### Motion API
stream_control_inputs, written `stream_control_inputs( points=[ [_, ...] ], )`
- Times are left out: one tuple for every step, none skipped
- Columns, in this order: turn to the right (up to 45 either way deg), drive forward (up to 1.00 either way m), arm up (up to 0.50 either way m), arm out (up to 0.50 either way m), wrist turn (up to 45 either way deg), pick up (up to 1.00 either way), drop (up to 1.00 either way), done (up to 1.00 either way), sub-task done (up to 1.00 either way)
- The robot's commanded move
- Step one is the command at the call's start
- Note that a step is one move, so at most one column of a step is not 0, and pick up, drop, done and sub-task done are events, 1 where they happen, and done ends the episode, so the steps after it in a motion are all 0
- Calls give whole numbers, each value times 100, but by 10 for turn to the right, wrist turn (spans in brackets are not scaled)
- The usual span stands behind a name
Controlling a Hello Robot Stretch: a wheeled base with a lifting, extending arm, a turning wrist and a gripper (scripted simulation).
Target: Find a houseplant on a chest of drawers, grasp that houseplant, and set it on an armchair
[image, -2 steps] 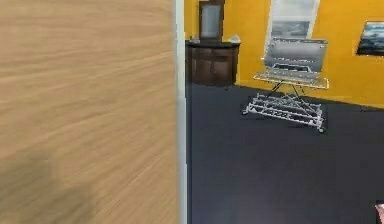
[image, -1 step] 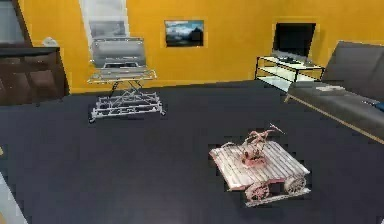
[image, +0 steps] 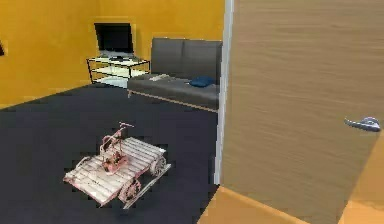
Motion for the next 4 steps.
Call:
stream_control_inputs(
  points=[
    [300,0,0,0,0,0,0,0,0],
    [0,5,0,0,0,0,0,0,0],
    [-450,0,0,0,0,0,0,0,0],
    [-420,0,0,0,0,0,0,0,0]
  ],
)
